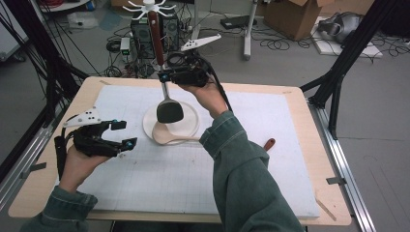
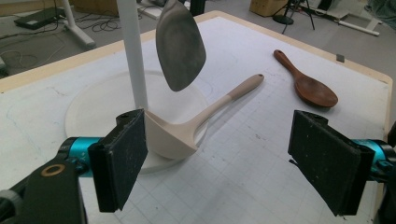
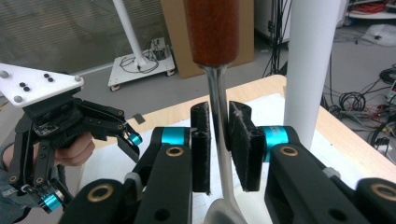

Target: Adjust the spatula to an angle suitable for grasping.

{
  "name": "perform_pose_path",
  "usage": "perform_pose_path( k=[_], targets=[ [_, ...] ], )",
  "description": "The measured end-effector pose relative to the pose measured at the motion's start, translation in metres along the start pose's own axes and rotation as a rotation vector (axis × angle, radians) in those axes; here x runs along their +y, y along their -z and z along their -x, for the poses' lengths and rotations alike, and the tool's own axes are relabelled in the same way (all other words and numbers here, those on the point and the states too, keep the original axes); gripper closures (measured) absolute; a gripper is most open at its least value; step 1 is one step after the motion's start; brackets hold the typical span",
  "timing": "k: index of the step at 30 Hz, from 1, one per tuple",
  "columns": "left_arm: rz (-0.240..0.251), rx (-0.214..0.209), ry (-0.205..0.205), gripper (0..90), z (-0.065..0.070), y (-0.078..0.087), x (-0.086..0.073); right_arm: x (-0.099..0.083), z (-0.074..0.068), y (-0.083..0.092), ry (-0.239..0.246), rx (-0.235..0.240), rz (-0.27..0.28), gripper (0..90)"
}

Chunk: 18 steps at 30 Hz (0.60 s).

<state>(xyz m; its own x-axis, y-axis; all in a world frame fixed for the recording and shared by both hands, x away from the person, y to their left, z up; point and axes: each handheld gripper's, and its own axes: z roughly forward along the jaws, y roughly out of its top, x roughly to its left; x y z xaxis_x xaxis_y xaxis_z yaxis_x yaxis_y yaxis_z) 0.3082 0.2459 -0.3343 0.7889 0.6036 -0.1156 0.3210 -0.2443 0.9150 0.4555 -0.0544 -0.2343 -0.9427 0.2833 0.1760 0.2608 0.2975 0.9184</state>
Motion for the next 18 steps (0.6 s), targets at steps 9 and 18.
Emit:
perform_pose_path(
  k=[9, 18],
  targets=[
    [0.002, 0.002, 0.001, 19.9, 0.0, 0.001, 0.001, 0.002, -0.002, 0.009, -0.003, -0.016, 0.007, 73.7],
    [0.001, 0.004, -0.007, 19.9, 0.002, 0.001, 0.001, 0.009, -0.009, 0.036, 0.02, -0.018, 0.015, 89.6]
  ],
)
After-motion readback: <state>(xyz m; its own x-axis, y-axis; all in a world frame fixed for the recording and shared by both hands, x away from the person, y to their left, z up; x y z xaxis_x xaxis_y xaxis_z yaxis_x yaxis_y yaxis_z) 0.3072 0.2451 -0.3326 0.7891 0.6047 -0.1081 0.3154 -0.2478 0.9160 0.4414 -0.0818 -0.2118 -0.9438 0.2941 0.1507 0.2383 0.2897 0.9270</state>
